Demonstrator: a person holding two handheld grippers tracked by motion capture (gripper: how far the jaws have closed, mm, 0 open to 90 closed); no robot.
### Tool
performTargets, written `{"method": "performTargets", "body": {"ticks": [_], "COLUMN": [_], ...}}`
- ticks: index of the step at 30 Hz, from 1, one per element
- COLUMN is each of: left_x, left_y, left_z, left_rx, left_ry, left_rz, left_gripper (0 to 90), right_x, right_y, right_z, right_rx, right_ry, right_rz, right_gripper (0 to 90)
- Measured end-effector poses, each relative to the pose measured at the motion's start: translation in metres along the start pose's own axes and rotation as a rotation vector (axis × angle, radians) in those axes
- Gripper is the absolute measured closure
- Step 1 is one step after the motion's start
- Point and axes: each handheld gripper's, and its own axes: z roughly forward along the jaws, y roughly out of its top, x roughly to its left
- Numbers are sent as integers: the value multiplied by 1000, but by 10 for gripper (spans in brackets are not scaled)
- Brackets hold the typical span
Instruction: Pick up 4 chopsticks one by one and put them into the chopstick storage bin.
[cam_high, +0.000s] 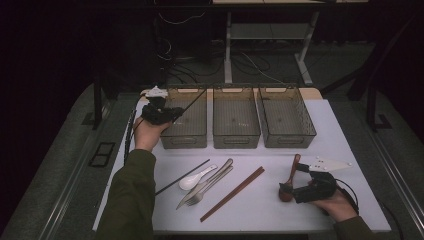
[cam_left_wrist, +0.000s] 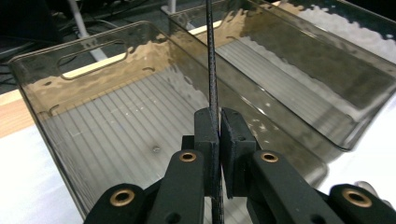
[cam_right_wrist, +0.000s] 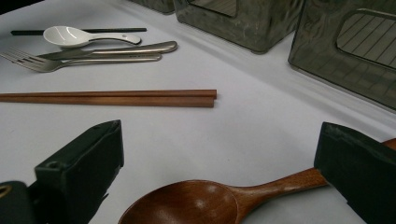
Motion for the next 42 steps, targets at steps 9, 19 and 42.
{"method": "performTargets", "body": {"ticks": [9, 19, 42], "left_x": [11, 15, 12], "left_y": [-5, -11, -10], "left_z": [15, 27, 19], "left_rx": [20, 64, 45], "left_ry": [28, 50, 64], "left_rz": [-59, -91, -73], "left_gripper": [854, 852, 533], "right_x": [-1, -1, 0], "right_y": [1, 0, 0], "right_z": [0, -1, -1], "right_rx": [-3, 0, 1], "right_ry": [4, 3, 5], "right_rz": [3, -3, -1], "right_gripper": [13, 13, 13]}}
